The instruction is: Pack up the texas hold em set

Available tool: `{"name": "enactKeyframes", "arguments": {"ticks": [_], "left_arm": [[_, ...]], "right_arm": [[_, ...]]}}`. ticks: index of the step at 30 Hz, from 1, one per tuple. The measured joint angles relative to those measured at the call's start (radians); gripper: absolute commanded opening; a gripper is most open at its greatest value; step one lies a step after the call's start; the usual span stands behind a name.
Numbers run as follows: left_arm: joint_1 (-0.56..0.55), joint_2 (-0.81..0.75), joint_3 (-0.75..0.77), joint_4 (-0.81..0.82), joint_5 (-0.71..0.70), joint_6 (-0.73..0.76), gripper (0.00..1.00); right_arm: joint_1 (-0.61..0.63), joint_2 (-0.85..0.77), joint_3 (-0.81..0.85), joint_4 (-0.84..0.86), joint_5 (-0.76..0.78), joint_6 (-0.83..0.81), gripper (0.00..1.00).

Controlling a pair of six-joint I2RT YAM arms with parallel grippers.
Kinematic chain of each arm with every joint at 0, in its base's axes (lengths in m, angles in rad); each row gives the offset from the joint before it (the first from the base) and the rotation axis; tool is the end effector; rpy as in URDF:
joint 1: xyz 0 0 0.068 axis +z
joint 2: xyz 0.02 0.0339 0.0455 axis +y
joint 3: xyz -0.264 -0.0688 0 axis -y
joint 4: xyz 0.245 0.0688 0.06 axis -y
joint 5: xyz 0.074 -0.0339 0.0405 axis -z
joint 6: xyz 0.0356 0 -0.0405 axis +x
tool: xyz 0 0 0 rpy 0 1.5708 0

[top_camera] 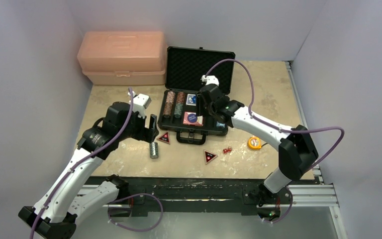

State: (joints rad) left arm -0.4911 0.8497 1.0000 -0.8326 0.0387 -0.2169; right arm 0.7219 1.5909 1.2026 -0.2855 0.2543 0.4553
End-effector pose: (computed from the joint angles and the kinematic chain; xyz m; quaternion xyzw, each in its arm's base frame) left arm 0.1440 -0.0786 0.3387 0.1316 0.8932 -0.1653 0.3970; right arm 0.2758 0.2309 0.2725 -0.0643 0.8932 0.1438 0.4212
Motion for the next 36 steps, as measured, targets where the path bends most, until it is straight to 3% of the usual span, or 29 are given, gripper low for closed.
{"name": "enactKeyframes", "arguments": {"ticks": [12, 36], "left_arm": [[0.000, 0.000, 0.000, 0.000, -0.003, 0.000, 0.78], [0.000, 0.002, 0.000, -0.001, -0.018, 0.000, 0.77]], "right_arm": [[-0.060, 0.105, 0.104, -0.125, 0.117, 0.116, 0.00], [-0.147, 0.274, 0.227, -0.201, 0.100, 0.147, 0.00]]}}
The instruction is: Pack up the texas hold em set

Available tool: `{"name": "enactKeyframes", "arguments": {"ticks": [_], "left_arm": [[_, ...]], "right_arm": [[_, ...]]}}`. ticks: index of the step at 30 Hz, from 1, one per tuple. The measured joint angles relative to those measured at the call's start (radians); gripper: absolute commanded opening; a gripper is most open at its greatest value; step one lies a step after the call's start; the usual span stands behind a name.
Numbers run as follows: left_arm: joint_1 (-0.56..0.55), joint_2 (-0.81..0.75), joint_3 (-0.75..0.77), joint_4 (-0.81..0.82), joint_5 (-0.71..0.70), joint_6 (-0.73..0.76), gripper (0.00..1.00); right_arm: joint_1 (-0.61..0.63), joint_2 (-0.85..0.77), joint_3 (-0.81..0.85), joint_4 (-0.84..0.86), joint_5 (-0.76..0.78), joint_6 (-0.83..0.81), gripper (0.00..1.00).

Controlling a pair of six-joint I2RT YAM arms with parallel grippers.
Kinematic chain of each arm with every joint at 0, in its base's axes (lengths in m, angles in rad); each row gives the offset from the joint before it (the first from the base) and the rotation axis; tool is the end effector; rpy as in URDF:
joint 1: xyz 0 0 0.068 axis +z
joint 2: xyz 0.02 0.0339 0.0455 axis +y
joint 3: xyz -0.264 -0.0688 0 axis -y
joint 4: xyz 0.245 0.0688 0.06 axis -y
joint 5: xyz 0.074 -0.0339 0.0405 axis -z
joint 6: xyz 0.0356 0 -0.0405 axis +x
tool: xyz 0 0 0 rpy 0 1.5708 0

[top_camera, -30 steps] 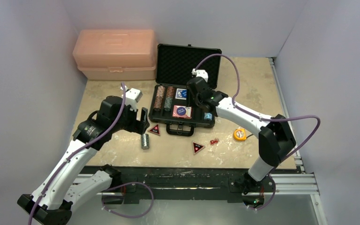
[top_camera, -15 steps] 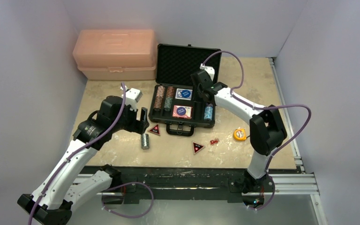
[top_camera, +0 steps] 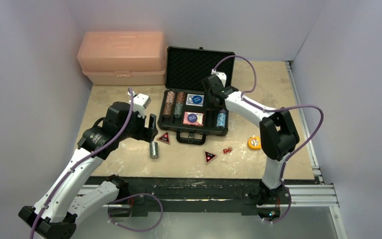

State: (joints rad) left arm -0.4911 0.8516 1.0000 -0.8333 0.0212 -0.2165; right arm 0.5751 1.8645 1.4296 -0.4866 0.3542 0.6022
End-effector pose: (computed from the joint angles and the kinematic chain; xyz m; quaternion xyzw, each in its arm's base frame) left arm 0.1446 -0.0782 0.3384 0.1282 0.8943 -0.1575 0.3987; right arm 0.3498 0.2120 0.2318 0.0688 0.9321 0.0355 0.3538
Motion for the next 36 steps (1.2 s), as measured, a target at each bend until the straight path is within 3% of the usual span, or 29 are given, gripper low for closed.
{"name": "enactKeyframes", "arguments": {"ticks": [24, 36], "left_arm": [[0.000, 0.000, 0.000, -0.002, -0.007, 0.000, 0.76], [0.000, 0.000, 0.000, -0.002, -0.008, 0.000, 0.76]], "right_arm": [[-0.022, 0.062, 0.029, 0.001, 0.012, 0.001, 0.15], [-0.029, 0.062, 0.029, 0.001, 0.003, 0.001, 0.37]]}}
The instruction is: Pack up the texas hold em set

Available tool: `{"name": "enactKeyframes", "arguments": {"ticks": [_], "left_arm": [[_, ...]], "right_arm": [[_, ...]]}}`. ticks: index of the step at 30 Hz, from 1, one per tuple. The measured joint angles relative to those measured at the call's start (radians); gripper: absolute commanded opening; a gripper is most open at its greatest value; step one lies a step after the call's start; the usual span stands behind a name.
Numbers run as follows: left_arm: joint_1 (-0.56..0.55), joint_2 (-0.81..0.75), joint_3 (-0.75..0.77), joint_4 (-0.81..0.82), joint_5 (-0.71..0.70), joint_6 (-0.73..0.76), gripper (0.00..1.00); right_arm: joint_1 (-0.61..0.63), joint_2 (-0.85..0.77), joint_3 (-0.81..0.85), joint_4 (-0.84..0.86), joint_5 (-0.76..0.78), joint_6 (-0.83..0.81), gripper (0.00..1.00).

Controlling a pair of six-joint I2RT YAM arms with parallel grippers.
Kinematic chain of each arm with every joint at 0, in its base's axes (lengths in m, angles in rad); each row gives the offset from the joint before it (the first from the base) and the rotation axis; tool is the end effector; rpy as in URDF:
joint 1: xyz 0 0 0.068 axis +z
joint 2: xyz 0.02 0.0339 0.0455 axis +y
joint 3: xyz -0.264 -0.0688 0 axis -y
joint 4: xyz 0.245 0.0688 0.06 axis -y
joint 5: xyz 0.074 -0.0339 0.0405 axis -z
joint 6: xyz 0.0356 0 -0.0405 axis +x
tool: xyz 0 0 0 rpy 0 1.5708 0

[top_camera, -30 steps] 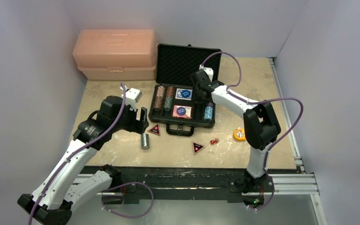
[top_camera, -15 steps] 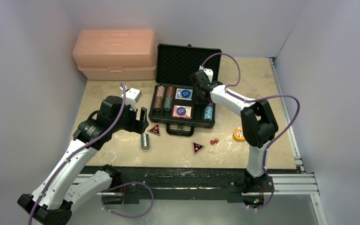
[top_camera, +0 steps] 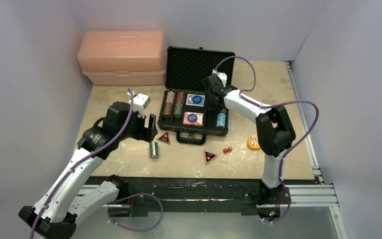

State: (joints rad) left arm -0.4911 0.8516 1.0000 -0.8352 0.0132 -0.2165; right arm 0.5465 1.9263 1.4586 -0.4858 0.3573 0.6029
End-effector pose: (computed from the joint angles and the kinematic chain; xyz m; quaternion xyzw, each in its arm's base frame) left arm 0.1446 -0.0779 0.3382 0.1265 0.8950 -0.1538 0.3992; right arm 0.3651 0.2075 0.2166 0.0804 0.9357 0.0204 0.3429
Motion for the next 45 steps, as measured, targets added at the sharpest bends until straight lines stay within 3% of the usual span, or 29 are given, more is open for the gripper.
{"name": "enactKeyframes", "arguments": {"ticks": [10, 16, 27, 34, 45], "left_arm": [[0.000, 0.000, 0.000, 0.000, 0.000, 0.000, 0.76], [0.000, -0.001, 0.000, 0.000, 0.000, 0.000, 0.76], [0.000, -0.002, 0.000, 0.000, 0.000, 0.000, 0.76], [0.000, -0.002, 0.000, 0.000, 0.000, 0.000, 0.76], [0.000, -0.003, 0.000, 0.000, 0.000, 0.000, 0.76]], "right_arm": [[-0.004, 0.000, 0.011, 0.000, -0.008, -0.001, 0.61], [-0.007, 0.000, 0.048, 0.015, -0.011, -0.005, 0.63], [-0.009, -0.063, 0.028, 0.018, -0.035, -0.027, 0.52], [-0.009, -0.150, -0.050, 0.035, -0.077, -0.028, 0.34], [-0.009, -0.148, -0.126, 0.045, -0.158, -0.026, 0.24]]}}
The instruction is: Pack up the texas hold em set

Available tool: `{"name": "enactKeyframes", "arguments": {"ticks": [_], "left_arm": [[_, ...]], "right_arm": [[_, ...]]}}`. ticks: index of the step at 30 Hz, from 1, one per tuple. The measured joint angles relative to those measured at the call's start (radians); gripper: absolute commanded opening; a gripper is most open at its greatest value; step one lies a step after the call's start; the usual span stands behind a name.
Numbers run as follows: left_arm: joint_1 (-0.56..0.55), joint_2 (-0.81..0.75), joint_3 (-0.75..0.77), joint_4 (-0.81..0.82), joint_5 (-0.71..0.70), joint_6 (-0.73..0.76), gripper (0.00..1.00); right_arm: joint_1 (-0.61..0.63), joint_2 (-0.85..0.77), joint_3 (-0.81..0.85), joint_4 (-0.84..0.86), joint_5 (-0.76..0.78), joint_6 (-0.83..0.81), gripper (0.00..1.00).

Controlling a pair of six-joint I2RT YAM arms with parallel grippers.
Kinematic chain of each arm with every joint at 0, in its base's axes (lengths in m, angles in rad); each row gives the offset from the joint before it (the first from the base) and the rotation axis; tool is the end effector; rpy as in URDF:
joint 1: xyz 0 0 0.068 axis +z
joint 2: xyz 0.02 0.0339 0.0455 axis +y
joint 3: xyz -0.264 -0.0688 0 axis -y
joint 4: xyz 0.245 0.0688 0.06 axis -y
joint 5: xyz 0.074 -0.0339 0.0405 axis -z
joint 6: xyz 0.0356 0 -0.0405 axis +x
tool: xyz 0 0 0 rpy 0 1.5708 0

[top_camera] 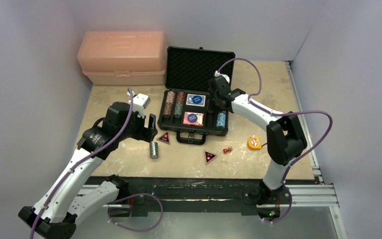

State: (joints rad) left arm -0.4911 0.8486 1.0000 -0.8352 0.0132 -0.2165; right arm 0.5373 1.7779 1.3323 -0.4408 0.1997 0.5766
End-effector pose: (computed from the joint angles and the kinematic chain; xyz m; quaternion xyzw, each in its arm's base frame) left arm 0.1440 -0.0776 0.3386 0.1264 0.8943 -0.1543 0.4004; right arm 0.3387 0.1936 0.2360 0.0519 0.9365 0.0968 0.3331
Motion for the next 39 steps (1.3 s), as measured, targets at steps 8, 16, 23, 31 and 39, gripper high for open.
{"name": "enactKeyframes", "arguments": {"ticks": [8, 16, 23, 31, 39], "left_arm": [[0.000, 0.000, 0.000, 0.000, 0.000, 0.000, 0.76], [0.000, 0.000, 0.000, 0.000, 0.000, 0.000, 0.76], [0.000, 0.000, 0.000, 0.000, 0.000, 0.000, 0.76], [0.000, 0.000, 0.000, 0.000, -0.016, 0.000, 0.76], [0.000, 0.000, 0.000, 0.000, -0.022, 0.000, 0.76]], "right_arm": [[0.000, 0.008, -0.003, 0.016, -0.013, 0.001, 0.17], [0.000, 0.023, -0.003, 0.023, -0.018, 0.008, 0.14], [0.000, 0.024, -0.003, 0.023, -0.018, 0.008, 0.10], [0.000, 0.023, -0.016, 0.030, -0.040, 0.006, 0.05], [0.000, 0.021, -0.044, 0.030, -0.046, 0.005, 0.02]]}}
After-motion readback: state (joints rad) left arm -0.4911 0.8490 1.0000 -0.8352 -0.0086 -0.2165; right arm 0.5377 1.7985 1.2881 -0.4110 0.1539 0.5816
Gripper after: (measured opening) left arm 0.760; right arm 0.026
